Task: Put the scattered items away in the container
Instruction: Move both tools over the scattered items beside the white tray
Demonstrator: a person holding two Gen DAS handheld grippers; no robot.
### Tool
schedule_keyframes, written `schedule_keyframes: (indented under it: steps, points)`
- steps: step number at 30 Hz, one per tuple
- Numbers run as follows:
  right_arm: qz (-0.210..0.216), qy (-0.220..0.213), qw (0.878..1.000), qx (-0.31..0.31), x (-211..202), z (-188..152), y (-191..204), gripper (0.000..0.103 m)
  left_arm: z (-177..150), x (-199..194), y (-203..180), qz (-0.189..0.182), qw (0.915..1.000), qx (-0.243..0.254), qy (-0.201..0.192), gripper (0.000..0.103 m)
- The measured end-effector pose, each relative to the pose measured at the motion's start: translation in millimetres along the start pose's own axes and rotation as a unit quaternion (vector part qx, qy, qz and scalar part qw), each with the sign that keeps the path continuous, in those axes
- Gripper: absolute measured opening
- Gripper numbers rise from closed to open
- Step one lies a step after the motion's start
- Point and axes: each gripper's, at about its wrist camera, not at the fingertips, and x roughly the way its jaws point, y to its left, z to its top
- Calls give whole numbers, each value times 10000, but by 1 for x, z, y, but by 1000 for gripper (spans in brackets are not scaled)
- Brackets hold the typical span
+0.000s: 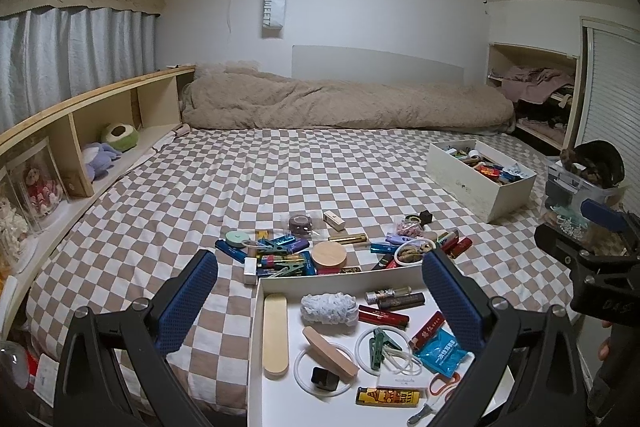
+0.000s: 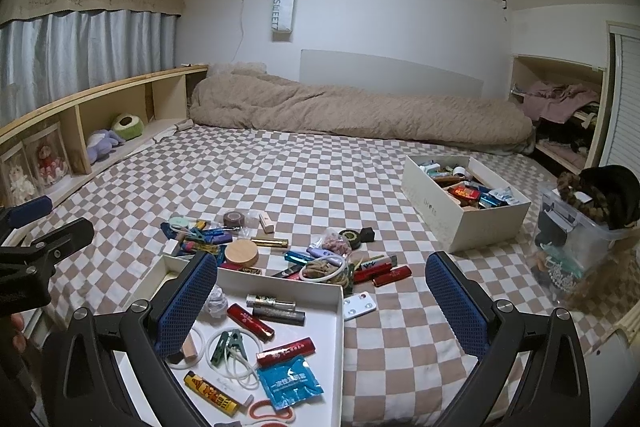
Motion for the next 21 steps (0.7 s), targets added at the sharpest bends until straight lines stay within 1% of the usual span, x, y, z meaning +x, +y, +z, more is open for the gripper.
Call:
schedule_keyframes:
  steps: [6, 11, 21]
  points:
    - [-44, 83, 10000, 7, 7, -2, -2, 103, -3, 9, 5, -127, 9998, -118, 126, 103]
    - [-232, 249, 9994, 7, 19, -8, -7, 103, -10, 20, 10, -53, 9996, -127, 254, 103]
    - [-288, 669, 9973, 38, 52, -24, -12, 103, -24, 49, 19, 46, 9977, -193, 641, 103]
